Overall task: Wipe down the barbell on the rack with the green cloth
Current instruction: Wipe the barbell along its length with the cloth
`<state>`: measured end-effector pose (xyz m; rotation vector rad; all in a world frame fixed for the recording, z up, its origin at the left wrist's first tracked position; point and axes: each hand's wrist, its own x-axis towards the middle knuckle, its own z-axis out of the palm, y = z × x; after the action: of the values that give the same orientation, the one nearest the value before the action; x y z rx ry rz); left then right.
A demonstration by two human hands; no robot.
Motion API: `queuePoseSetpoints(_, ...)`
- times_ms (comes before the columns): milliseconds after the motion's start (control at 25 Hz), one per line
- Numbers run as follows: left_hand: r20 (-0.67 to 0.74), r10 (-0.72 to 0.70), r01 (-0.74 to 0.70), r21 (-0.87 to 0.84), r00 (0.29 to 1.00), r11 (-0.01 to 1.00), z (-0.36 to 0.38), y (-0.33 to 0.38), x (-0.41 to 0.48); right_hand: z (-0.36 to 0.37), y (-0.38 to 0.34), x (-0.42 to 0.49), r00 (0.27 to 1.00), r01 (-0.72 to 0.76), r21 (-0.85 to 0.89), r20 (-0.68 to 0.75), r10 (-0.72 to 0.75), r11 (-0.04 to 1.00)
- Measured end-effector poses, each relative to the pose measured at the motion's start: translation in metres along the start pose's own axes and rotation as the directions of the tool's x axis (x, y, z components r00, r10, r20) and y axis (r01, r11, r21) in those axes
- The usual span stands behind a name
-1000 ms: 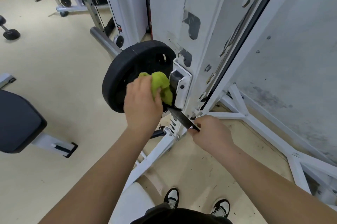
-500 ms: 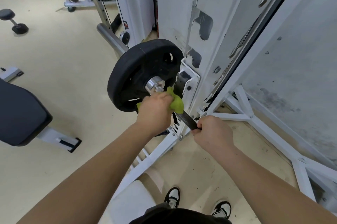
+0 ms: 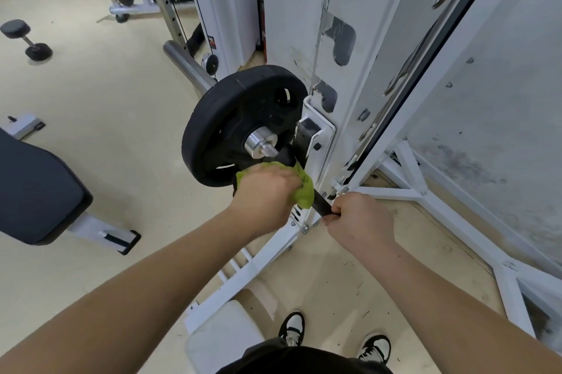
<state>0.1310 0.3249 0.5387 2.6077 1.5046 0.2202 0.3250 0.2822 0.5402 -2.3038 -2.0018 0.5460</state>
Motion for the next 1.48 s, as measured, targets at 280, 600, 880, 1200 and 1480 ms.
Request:
queuePoseSetpoints(280,-0.059,-0.268,0.272,0.065,0.962,0.960,0.007,0.013,0.021,0.001,0.000,-0.004,0.999,-0.040,0.033,-0.003,0.040,0.999)
queuePoseSetpoints(600,-0.114,-0.256,0.239,-0.143,0.960,0.961,0.026,0.049,0.014,-0.005,0.014,-0.012,0.997,-0.080,0.018,0.014,0.080,0.997)
queuePoseSetpoints(880,-0.165,-0.036,-0.010,-0.274,0.986,0.962,0.034,0.067,-0.029,-0.027,0.038,-0.024,0.971,-0.072,0.030,0.232,0.063,0.997)
queuePoseSetpoints(1200,-0.067,-0.106,0.061,-0.479,0.992,0.876,0.046,0.087,-0.052,-0.017,0.034,-0.019,0.962,-0.064,0.144,0.272,0.023,0.987)
queuePoseSetpoints(1480,-0.305,-0.581,0.400,-0.489,0.754,0.775,-0.019,0.016,-0.008,-0.012,0.030,-0.014,0.988,-0.036,0.173,0.153,0.009,0.984)
